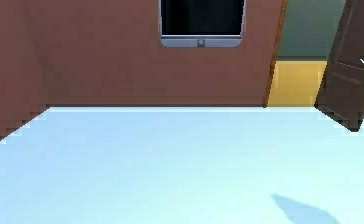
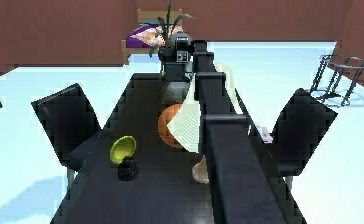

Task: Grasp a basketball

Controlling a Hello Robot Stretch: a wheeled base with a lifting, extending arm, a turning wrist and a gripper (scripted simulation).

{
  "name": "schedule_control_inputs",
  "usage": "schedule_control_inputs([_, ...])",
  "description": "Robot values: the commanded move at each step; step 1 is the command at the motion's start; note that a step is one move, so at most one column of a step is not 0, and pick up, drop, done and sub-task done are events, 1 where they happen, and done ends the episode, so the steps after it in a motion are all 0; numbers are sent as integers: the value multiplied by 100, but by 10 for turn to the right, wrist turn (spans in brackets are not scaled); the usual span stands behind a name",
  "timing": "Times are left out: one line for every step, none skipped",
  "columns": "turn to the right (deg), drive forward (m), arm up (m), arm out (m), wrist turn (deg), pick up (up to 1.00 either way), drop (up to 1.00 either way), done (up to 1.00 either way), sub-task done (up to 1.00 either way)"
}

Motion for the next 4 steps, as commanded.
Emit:
schedule_control_inputs([0, 0, -30, 0, 0, 0, 0, 0, 0])
schedule_control_inputs([0, 0, 0, 0, 0, 100, 0, 0, 0])
schedule_control_inputs([0, 0, 10, 0, 0, 0, 0, 0, 0])
schedule_control_inputs([0, 0, 0, 0, 0, 0, 0, 100, 0])
